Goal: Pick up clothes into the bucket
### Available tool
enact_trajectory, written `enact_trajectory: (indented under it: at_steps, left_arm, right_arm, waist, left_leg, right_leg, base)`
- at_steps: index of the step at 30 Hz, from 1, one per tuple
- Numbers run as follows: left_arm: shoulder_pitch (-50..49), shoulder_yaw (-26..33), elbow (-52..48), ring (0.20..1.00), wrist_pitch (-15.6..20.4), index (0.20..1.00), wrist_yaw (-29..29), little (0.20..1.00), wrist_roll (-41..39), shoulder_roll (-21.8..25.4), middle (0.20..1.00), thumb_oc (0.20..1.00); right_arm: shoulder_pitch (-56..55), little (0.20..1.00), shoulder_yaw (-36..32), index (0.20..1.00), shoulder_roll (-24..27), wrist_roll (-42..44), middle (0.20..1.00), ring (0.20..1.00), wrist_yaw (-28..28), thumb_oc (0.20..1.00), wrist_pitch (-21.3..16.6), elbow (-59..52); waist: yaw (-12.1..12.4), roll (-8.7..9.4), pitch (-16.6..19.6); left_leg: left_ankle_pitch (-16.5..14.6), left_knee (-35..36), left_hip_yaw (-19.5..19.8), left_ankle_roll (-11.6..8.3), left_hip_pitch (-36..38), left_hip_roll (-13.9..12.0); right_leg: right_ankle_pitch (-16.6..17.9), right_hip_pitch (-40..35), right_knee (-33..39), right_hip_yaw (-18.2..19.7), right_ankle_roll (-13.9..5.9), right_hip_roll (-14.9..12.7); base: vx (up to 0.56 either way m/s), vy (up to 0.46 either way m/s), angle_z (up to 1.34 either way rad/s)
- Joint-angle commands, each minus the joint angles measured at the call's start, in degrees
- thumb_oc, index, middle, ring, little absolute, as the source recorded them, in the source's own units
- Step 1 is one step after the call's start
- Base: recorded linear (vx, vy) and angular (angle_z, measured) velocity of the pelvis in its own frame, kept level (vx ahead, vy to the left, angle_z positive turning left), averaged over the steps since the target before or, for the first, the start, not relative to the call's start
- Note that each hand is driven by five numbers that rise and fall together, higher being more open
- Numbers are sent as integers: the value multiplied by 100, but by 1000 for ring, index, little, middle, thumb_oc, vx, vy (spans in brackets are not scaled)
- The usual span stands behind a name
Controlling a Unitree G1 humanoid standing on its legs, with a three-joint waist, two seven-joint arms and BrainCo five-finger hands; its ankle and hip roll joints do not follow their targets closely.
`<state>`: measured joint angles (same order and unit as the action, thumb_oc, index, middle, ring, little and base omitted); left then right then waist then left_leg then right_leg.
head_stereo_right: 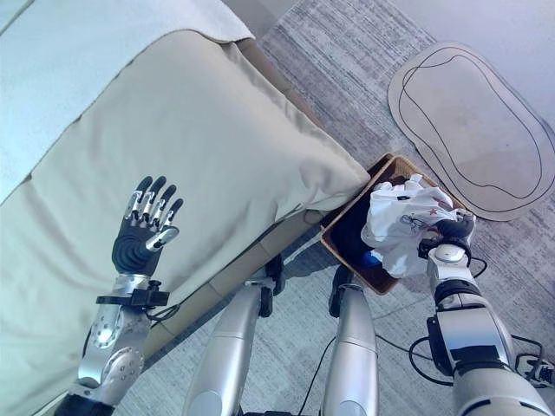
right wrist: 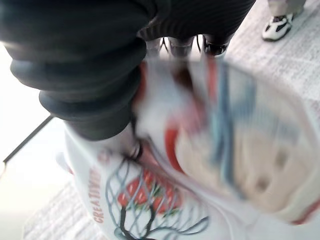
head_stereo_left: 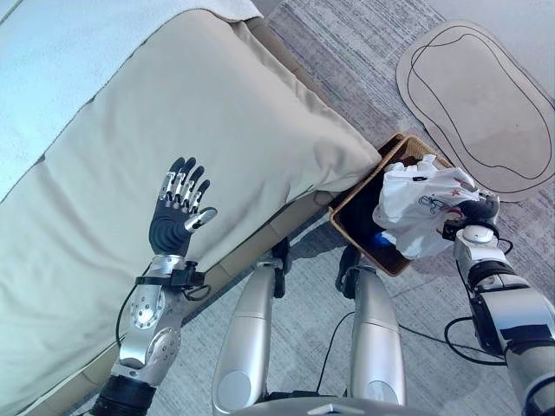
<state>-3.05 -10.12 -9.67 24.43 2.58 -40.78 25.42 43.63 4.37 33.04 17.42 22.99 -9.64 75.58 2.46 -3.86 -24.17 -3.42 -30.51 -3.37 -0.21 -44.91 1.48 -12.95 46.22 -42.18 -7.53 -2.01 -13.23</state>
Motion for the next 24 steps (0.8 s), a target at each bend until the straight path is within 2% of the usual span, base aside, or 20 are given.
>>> enact_trajectory:
  at_steps: [1,10,18,22,23,24]
  left_arm:
    - [-170,-49,-241,1000,310,1000,7,1000,172,-95,1000,1000]
    - [-66,23,-93,1000,316,1000,-13,1000,176,-136,1000,1000]
    - [-19,127,121,1000,309,1000,-53,1000,189,-161,1000,1000]
    - [18,206,269,1000,333,1000,-44,1000,251,-246,1000,1000]
    - [-13,309,485,1000,337,1000,-10,1000,308,-341,1000,1000]
    - [-43,360,527,1000,333,1000,-6,1000,348,-368,1000,1000]
  right_arm:
    - [-139,1000,60,1000,211,-5,1000,1000,29,1000,-70,241]
    - [-425,1000,-80,1000,58,114,1000,1000,-32,1000,-94,234]
    - [-920,1000,-325,1000,-132,204,1000,1000,-11,1000,-225,-220]
    - [-1508,1000,-432,1000,-422,242,1000,1000,-31,1000,-469,-1048]
    - [-2066,1000,-476,1000,-677,216,1000,1000,-115,1000,-639,-1929]
    - [-2272,1000,-516,1000,-741,231,1000,1000,-177,1000,-748,-2355]
  waist:
    - [-91,8,419]
    - [-139,52,477]
    - [-183,146,582]
    - [-295,272,662]
    - [-395,357,713]
    - [-435,398,724]
  left_leg:
    - [-313,-367,232,-113,-192,-381]
    - [-334,-302,229,-117,62,-369]
    - [-278,152,249,-104,799,-367]
    - [-129,596,308,-115,1296,-376]
    - [-84,834,315,-137,1639,-432]
    - [-91,910,341,-150,1786,-460]
  right_leg:
    - [837,-19,728,363,-549,-276]
    - [833,-277,806,370,-558,-288]
    - [982,-1062,1320,264,-646,-310]
    - [1149,-1638,1798,123,-709,-299]
    - [1220,-2019,2070,57,-743,-279]
    - [1218,-2199,2155,39,-763,-265]
  base:
    - [0,0,0]
    - [3,-1,0]
    - [26,-1,1]
    - [71,-17,6]
    - [94,-25,0]
    - [95,-25,-7]
